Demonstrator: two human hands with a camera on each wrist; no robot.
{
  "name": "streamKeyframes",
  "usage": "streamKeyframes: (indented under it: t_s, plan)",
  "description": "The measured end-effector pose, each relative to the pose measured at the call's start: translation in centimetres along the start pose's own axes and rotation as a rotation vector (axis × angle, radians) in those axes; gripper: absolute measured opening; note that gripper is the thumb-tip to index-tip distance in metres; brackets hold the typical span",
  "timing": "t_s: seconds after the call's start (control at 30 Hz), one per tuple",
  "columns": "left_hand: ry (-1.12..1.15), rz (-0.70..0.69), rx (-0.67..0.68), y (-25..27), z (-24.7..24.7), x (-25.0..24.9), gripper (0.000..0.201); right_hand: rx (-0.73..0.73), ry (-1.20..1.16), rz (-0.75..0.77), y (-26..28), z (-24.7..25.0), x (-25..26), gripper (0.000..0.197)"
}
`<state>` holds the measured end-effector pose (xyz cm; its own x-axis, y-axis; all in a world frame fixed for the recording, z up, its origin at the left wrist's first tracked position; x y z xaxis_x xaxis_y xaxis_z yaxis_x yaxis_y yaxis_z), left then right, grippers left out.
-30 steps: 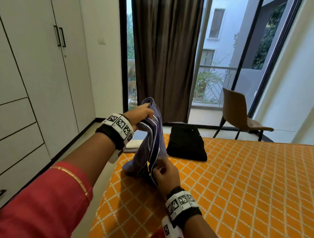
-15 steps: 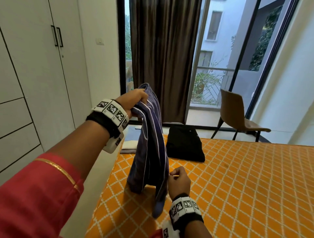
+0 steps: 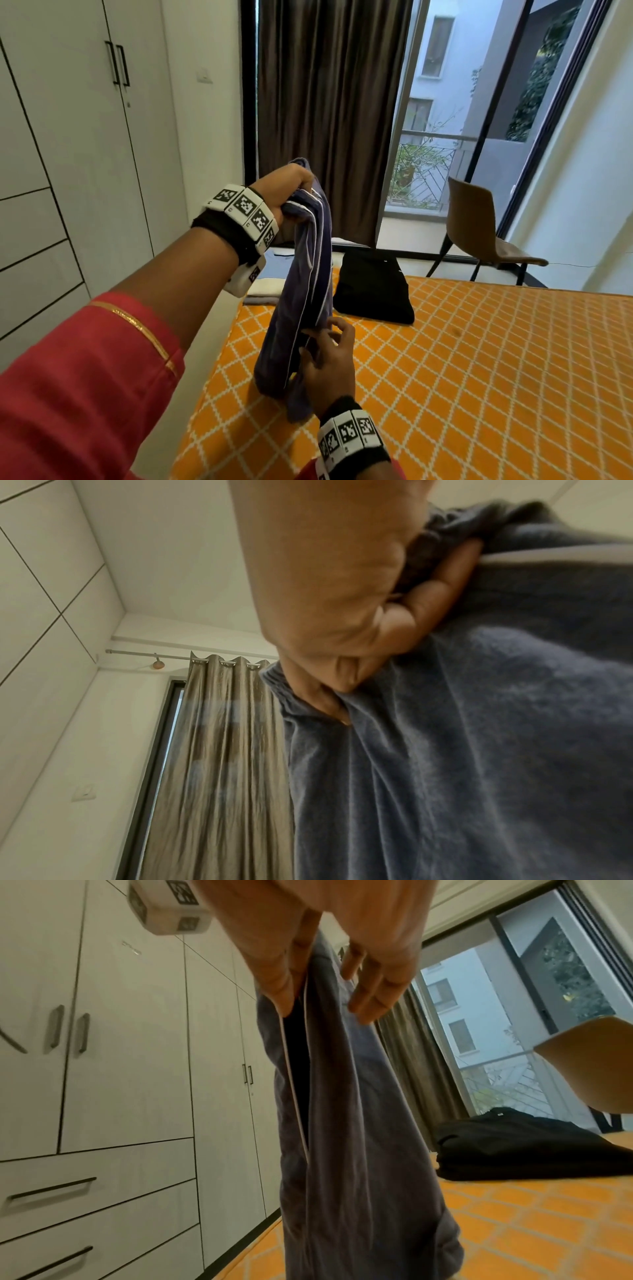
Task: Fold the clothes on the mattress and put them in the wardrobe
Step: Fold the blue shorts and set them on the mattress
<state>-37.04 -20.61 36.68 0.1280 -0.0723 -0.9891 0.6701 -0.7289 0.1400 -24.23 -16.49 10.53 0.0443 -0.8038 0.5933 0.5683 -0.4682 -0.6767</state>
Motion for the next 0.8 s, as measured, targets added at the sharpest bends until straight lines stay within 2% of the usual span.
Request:
streamKeyframes:
  t_s: [0.1, 0.2, 0.23, 0.33, 0.4, 0.5, 0.6, 0.7, 0.77, 0.8]
  plan:
    - [-0.023, -0.022, -0.01, 0.3, -0.2, -0.7, 0.024, 0.119, 0.138, -0.091, -0.1, -0.2, -0.7, 0.042]
    - [-0.044, -0.027, -0.011, 0.5, -0.4, -1.2, 0.019, 0.457, 0.297, -0.318, 0.4, -0.8, -1.6, 0.079]
    - [-0.044, -0.029, -0.007, 0.5, -0.4, -1.4, 0.019, 0.521, 0.299, -0.384, 0.6, -1.1, -1.9, 0.085]
    - [-0.034, -0.047, 0.017, 0.6, -0.2, -2.0, 0.02, 0.593, 0.303, -0.473, 1.0, -2.1, -3.1, 0.088]
    - [0.005, -0.056, 0.024, 0.6, 0.2, -2.4, 0.02, 0.637, 0.316, -0.513, 0.8, -2.3, -3.4, 0.08]
    - [0.041, -0.064, -0.014, 0.4, 1.3, -2.8, 0.024, 0.701, 0.307, -0.556, 0.3, -2.3, -3.7, 0.038]
    - [0.093, -0.09, -0.065, -0.1, 2.8, -2.9, 0.043, 0.762, 0.251, -0.665, 0.4, -1.8, -5.1, 0.039]
    - [0.126, -0.094, -0.157, -0.6, 5.3, -2.3, 0.032, 0.623, 0.278, -0.676, -0.7, 0.6, -6.6, 0.013]
    - [0.154, -0.069, -0.235, -1.2, 7.9, -1.2, 0.026, 0.584, 0.377, -0.613, -2.0, 2.7, -7.8, 0.018]
    - [0.147, -0.05, -0.274, -1.6, 9.5, -0.4, 0.022, 0.572, 0.418, -0.569, -2.6, 3.9, -8.4, 0.012]
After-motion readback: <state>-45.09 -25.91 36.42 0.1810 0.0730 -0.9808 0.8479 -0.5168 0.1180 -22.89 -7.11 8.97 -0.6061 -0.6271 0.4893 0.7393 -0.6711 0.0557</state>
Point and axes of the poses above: each hand's wrist, its own y-axis away from the middle knuckle, its own z-axis out of the back of the hand, x = y × z, the point moved 3 cm from there along -y, towards the middle knuckle, and after that the axes turned 8 degrees about z, right-handed, at the moved point
